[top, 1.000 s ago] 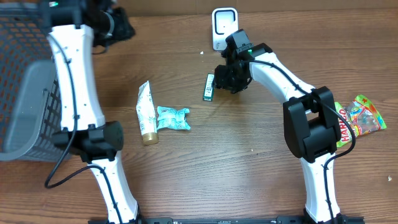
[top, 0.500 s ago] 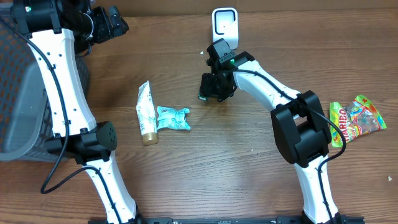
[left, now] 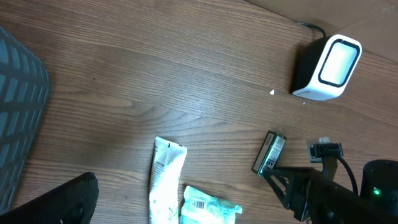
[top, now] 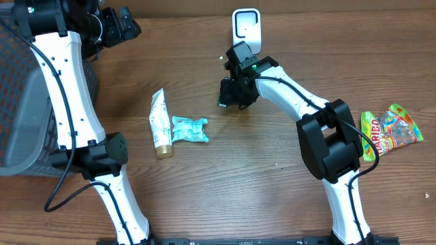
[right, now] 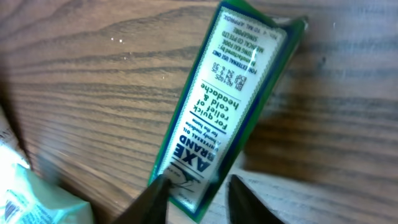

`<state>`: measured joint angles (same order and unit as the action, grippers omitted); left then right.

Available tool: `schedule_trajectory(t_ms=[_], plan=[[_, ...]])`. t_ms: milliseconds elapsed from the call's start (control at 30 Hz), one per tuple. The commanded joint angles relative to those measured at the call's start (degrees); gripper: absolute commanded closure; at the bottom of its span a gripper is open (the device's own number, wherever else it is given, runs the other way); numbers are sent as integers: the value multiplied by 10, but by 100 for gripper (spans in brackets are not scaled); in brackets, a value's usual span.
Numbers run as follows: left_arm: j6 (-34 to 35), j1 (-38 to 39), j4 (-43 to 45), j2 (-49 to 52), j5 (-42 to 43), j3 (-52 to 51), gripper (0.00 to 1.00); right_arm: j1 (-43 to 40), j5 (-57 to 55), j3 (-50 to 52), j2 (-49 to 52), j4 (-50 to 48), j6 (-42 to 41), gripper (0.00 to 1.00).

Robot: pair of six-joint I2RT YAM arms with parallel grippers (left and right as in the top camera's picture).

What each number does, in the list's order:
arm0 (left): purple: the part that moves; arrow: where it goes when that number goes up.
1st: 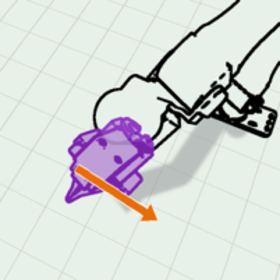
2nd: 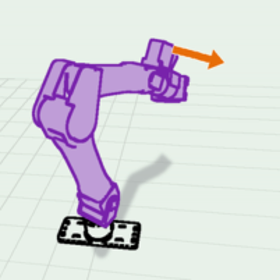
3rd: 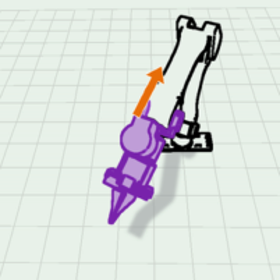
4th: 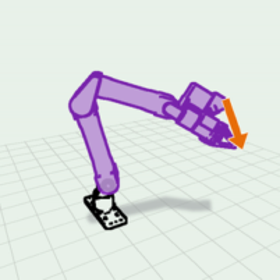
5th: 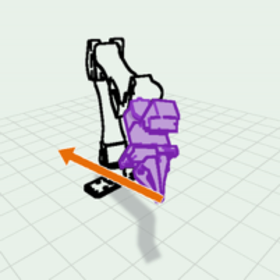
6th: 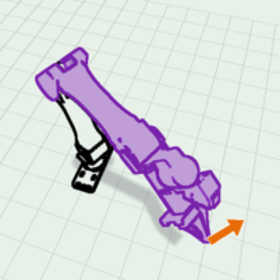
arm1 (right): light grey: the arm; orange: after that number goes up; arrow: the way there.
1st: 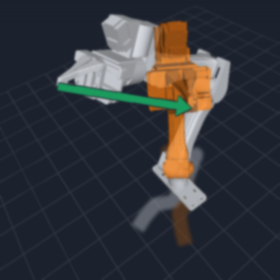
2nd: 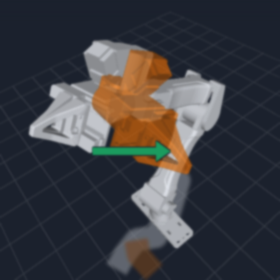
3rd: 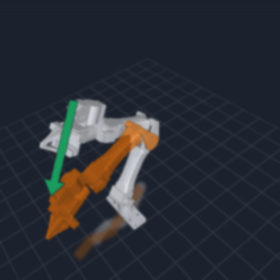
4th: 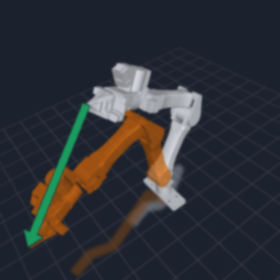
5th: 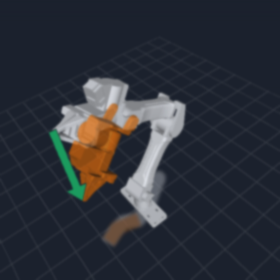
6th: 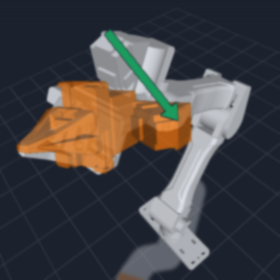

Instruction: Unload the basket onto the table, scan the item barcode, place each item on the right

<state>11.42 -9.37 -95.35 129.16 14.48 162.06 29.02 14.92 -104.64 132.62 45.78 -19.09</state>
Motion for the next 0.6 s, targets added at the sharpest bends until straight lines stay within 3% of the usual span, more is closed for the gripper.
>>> schedule_trajectory(t_ms=[0,100,567], plan=[[-7,0,-2,-6,-1,7,0,2,-52,12,2,-8,77,57],[-7,0,-2,-6,-1,7,0,2,-107,12,2,-7,117,50],[-7,0,-2,-6,-1,7,0,-41,-158,-9,2,20,211,45]])
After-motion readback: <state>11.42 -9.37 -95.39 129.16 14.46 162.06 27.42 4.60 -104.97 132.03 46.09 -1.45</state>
